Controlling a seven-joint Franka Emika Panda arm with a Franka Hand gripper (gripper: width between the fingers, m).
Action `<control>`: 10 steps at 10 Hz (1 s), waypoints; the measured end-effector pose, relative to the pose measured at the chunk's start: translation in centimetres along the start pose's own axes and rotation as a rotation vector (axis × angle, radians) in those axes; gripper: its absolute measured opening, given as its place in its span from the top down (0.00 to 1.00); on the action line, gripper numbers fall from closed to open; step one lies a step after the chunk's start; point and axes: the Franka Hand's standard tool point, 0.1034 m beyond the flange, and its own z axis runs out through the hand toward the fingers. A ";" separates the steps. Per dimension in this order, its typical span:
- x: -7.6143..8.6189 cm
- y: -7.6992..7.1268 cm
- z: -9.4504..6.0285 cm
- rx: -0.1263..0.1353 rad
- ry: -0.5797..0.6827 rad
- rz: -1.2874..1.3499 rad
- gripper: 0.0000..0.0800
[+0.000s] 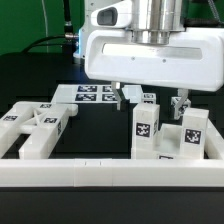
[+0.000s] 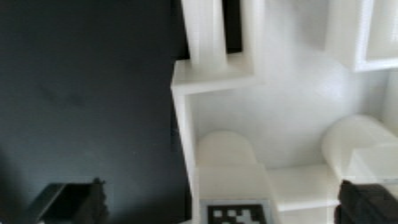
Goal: Assemble chair
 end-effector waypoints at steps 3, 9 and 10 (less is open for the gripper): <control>-1.5 0.5 1.2 0.002 0.038 -0.061 0.19; -2.9 0.7 3.3 -0.024 0.019 -0.081 0.19; -3.1 0.9 3.8 -0.030 0.016 -0.083 0.19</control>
Offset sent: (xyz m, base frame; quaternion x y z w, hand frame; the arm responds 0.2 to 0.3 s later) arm -0.0186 0.0113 -0.0229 -0.0361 0.0165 -0.0348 0.9986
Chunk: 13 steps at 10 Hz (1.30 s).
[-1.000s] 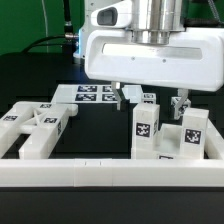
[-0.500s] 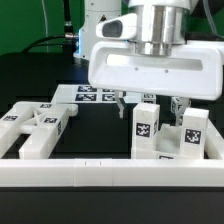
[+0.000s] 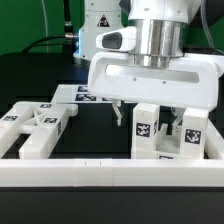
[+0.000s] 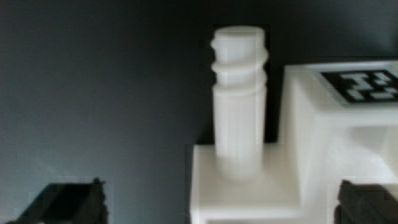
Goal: Assemble chair
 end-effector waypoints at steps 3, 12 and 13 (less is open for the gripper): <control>-0.4 0.3 0.9 -0.010 -0.003 -0.005 0.54; 0.8 0.6 -2.7 0.015 -0.021 -0.062 0.69; 1.2 0.8 -3.7 0.022 -0.026 -0.076 0.69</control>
Offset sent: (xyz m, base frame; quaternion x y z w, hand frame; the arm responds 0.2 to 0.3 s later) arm 0.0017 0.0033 -0.0011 -0.0003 -0.0003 0.0017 1.0000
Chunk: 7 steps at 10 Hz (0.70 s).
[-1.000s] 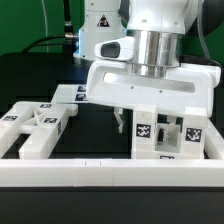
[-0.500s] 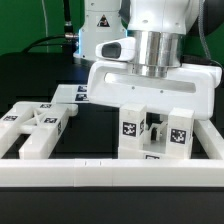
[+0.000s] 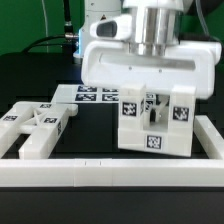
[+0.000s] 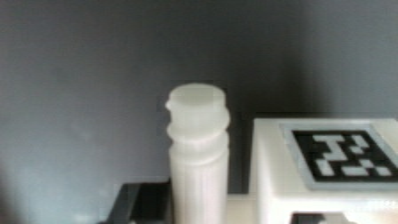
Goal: Assemble chair
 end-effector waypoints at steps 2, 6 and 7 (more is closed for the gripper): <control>1.0 0.9 -1.7 0.011 -0.008 -0.037 0.69; -0.1 1.6 -1.4 -0.007 -0.228 -0.098 0.69; -0.3 2.3 -1.9 0.006 -0.310 -0.179 0.69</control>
Offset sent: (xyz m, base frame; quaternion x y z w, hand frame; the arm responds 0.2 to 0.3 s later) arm 0.0000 0.0000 0.0000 0.0000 -0.1296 0.0000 0.9916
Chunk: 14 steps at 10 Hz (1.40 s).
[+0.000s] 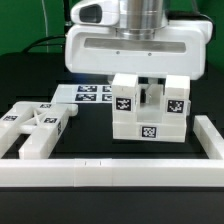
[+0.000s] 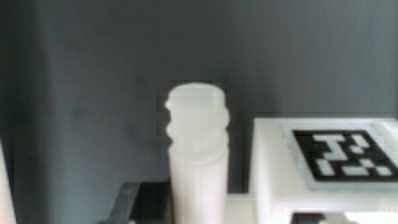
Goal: Assemble chair
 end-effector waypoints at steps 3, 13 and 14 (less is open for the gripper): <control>-0.9 2.0 -1.1 0.041 -0.315 -0.043 0.69; -3.3 3.7 0.6 0.016 -0.939 -0.010 0.69; -3.0 3.9 0.8 0.014 -0.919 -0.009 0.69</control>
Offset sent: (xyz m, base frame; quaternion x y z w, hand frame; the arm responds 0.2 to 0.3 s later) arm 0.0000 0.0000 0.0000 0.0000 -0.1938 0.0000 0.9810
